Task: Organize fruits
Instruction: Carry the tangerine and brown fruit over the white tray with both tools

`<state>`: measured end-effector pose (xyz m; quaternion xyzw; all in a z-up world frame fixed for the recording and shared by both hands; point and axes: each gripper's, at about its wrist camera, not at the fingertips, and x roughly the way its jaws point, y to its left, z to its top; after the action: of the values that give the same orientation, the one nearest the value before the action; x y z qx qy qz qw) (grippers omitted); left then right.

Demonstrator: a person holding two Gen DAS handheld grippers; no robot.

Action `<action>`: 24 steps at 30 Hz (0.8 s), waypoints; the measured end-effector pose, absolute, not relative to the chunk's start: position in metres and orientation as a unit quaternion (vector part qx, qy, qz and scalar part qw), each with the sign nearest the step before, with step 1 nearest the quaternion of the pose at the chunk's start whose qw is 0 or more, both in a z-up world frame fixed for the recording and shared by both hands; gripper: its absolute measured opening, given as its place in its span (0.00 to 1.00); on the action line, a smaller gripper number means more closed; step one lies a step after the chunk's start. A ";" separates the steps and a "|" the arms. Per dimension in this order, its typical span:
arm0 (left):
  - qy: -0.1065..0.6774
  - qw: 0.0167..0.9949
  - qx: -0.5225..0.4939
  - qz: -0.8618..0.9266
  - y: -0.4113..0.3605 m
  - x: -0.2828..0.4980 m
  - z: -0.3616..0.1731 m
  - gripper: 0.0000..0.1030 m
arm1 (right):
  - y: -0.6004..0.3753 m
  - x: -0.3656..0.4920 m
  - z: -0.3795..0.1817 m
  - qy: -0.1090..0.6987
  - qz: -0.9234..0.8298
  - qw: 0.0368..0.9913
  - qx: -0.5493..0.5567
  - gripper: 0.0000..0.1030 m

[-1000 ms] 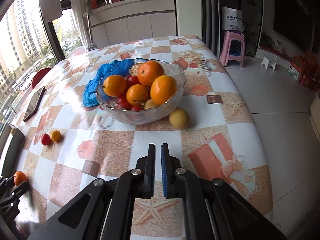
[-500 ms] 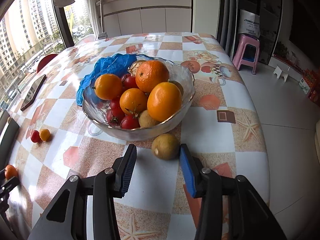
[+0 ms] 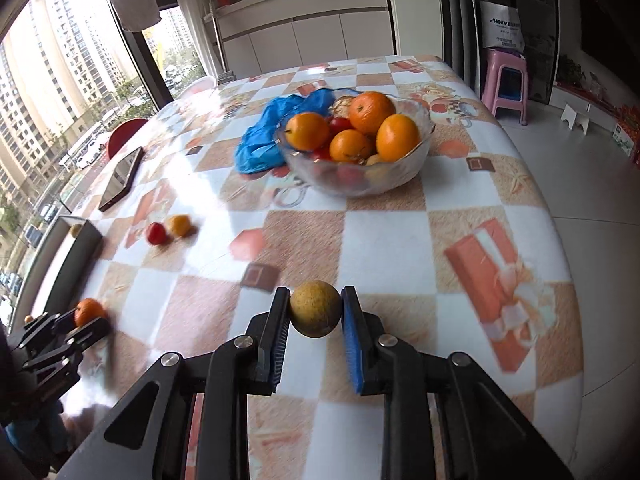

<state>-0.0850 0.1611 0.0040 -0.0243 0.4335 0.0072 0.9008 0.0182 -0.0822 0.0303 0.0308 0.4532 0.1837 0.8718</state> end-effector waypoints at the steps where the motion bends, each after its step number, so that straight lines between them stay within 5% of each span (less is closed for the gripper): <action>1: 0.433 0.901 -0.026 0.006 0.162 -0.085 0.004 0.38 | -0.079 0.008 0.029 0.455 0.189 0.869 0.040 0.27; 24: 0.390 0.918 -0.073 -0.012 0.196 -0.136 0.059 0.38 | -0.022 -0.080 0.049 0.450 0.225 0.861 0.072 0.27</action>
<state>-0.1363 0.1960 0.0590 -0.0727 0.3898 -0.0120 0.9180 -0.0801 -0.0221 0.0493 0.0722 0.4498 0.2247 0.8614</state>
